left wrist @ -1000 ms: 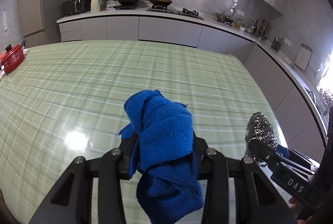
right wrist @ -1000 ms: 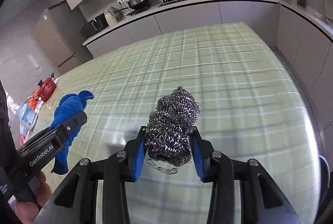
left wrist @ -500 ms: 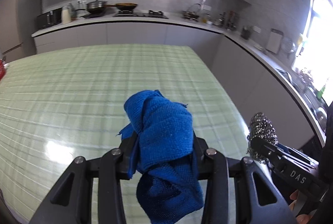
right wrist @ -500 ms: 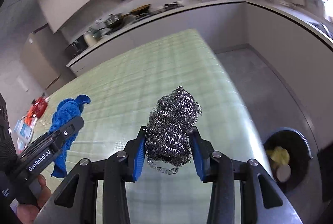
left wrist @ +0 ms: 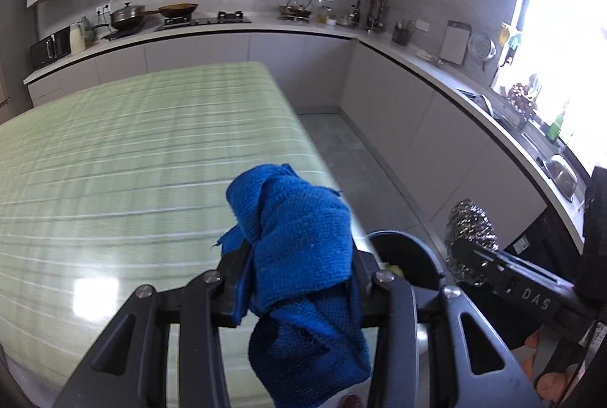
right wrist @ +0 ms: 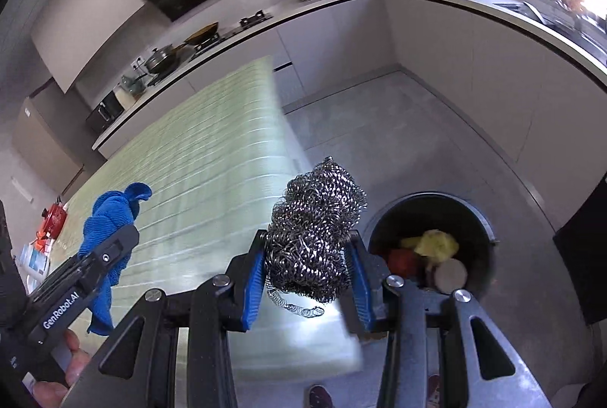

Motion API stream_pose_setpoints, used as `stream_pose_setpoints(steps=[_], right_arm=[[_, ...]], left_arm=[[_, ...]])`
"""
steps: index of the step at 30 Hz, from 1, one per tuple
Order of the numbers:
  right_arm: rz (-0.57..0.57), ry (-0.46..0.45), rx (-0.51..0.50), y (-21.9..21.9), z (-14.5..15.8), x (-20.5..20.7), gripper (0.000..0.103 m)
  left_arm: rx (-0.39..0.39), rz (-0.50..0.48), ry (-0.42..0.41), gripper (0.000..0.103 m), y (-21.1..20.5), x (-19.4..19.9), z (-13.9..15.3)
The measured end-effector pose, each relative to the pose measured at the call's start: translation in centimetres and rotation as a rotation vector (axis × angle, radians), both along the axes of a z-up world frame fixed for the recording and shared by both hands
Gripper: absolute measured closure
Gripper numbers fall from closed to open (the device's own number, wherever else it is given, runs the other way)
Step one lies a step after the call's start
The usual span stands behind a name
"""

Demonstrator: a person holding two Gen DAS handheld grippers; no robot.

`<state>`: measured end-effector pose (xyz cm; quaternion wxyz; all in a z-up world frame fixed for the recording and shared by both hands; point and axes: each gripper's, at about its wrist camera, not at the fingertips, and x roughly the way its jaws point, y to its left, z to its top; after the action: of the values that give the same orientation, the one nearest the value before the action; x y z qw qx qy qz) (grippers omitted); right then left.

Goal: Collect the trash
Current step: 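Carry the blue cloth and steel wool over the black bin and open both tools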

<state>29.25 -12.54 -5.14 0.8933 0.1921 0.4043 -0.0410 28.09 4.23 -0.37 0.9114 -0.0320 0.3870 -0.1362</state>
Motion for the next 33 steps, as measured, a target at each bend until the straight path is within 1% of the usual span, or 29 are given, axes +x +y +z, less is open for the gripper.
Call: stream_pose_setpoints(steps=[1,2,3,4,6,8,11,16,18,21,25,26,27,28,29,30,31,33], right_arm=[[0.003,0.000,-0.001,-1.1,-0.2,-0.7,0.061],[0.016,0.006,-0.011,-3.2,-0.5,-1.1,0.061],[0.026,0.009,-0.018,-4.2,-0.8,-1.2,0.061],[0.045,0.022,-0.028,-6.2,-1.2,-1.4,0.061],[0.082,0.049,-0.027,-9.0,-2.0,-1.7,0.060],[0.109,0.067,-0.036,-11.7,-2.7,-2.1,0.060],[0.140,0.096,-0.033,-14.2,-4.0,-2.0,0.060],[0.180,0.144,-0.031,-16.5,-6.4,-0.9,0.060],[0.199,0.158,-0.025,-16.8,-7.2,-0.2,0.060],[0.236,0.174,-0.026,-16.8,-8.3,1.0,0.060],[0.273,0.169,-0.041,-16.7,-9.2,2.2,0.056],[0.279,0.169,-0.048,-16.7,-9.4,2.5,0.055],[0.277,0.172,-0.064,-16.8,-9.6,2.8,0.050],[0.266,0.171,-0.081,-17.2,-9.8,2.9,0.045],[0.256,0.168,-0.090,-17.5,-9.9,3.1,0.042],[0.244,0.164,-0.092,-17.9,-9.8,3.1,0.040],[0.229,0.155,-0.081,-18.5,-9.8,3.2,0.038],[0.219,0.144,-0.065,-19.1,-9.5,3.1,0.038]], left_arm=[[0.000,0.005,-0.001,0.062,-1.6,-0.4,-0.1],[0.000,0.012,0.000,0.062,-3.4,-0.7,-0.3],[-0.005,0.021,0.005,0.062,-5.0,-0.9,-0.5],[-0.014,0.029,0.020,0.062,-6.5,-1.0,-0.8],[-0.026,0.029,0.046,0.062,-8.9,-1.2,-1.5],[-0.012,0.027,0.062,0.062,-11.3,-1.2,-2.3],[-0.005,0.033,0.106,0.062,-13.5,-1.0,-3.7],[0.055,0.048,0.142,0.062,-15.7,-0.6,-6.1],[0.072,0.053,0.158,0.061,-16.9,-0.6,-7.0],[0.096,0.069,0.175,0.059,-17.6,-0.3,-8.2],[0.113,0.100,0.177,0.057,-18.3,0.6,-8.9],[0.118,0.106,0.178,0.055,-18.4,0.7,-9.0],[0.116,0.109,0.181,0.054,-18.4,0.7,-9.3],[0.112,0.119,0.189,0.049,-18.4,1.1,-9.6],[0.113,0.129,0.192,0.041,-18.6,1.4,-9.7],[0.113,0.138,0.193,0.037,-18.7,1.7,-9.8],[0.111,0.141,0.191,0.035,-19.0,1.8,-9.9],[0.112,0.134,0.184,0.035,-19.3,1.7,-9.5]])
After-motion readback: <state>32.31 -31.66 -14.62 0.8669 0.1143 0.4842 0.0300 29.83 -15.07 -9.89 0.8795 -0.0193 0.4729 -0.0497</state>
